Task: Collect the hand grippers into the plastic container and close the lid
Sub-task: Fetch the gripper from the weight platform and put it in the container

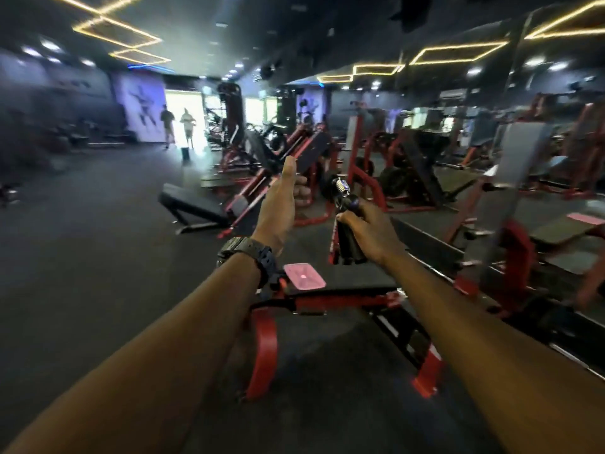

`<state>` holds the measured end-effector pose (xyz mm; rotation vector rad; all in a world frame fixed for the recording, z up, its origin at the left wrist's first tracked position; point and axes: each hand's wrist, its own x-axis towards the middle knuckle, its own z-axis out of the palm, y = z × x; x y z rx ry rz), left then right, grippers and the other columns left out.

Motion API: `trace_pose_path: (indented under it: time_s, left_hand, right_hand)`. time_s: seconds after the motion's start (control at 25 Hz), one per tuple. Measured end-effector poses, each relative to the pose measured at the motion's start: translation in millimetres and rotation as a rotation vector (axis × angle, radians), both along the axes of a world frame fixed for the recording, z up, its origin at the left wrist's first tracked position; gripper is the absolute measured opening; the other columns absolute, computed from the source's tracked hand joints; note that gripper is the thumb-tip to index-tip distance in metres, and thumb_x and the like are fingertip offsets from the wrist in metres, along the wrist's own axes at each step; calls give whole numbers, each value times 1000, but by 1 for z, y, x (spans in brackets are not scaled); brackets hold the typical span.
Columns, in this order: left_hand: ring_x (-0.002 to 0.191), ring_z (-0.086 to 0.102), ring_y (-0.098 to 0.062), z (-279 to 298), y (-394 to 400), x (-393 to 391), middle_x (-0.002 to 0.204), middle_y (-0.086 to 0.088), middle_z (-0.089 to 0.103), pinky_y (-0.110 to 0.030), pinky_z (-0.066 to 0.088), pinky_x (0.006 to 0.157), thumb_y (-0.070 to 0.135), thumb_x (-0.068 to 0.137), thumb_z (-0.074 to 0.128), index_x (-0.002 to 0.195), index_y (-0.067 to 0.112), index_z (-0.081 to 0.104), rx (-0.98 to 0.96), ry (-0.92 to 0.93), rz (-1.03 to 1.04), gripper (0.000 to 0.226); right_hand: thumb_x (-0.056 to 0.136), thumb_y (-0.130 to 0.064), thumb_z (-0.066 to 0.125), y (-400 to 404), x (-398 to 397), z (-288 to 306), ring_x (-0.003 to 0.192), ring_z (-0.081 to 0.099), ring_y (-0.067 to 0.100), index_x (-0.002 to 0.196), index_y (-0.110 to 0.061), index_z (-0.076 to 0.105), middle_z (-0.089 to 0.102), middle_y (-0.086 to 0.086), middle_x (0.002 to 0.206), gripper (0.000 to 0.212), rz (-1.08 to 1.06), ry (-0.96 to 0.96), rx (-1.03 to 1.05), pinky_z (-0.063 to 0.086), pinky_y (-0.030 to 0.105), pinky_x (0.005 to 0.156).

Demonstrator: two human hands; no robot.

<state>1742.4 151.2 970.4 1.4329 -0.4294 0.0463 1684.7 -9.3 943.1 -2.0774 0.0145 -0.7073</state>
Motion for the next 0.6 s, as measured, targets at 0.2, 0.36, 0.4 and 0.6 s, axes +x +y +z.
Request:
trace_pose_path:
  time_s: [0.2, 0.36, 0.4, 0.6]
  left_hand:
    - [99, 65, -29, -32, 46, 97, 111, -14, 69, -43, 49, 94, 65, 100, 27, 109, 13, 65, 38, 63, 164, 65]
    - [89, 62, -25, -41, 52, 170, 103, -14, 66, -39, 51, 85, 62, 102, 24, 105, 12, 63, 43, 68, 265, 63]
    - [82, 59, -19, -43, 50, 190, 99, -12, 64, -33, 49, 76, 61, 102, 24, 105, 11, 62, 41, 70, 294, 63]
    - [82, 57, -16, -68, 41, 281, 97, -5, 65, -34, 43, 77, 62, 101, 26, 102, 15, 65, 77, 157, 379, 62]
  right_hand:
    - [77, -41, 59, 50, 121, -30, 78, 61, 4, 98, -35, 63, 64, -17, 81, 22, 194, 37, 22, 46, 27, 70]
    - [87, -26, 65, 59, 223, -49, 81, 61, 13, 101, -31, 64, 66, -6, 88, 15, 321, 50, 51, 45, 31, 74]
    - [88, -23, 65, 59, 247, -53, 79, 60, 12, 101, -29, 65, 66, -4, 88, 15, 343, 58, 61, 44, 28, 73]
    - [89, -12, 64, 64, 356, -76, 94, 66, 28, 116, -6, 67, 71, 16, 108, 28, 434, 173, 16, 49, 33, 84]
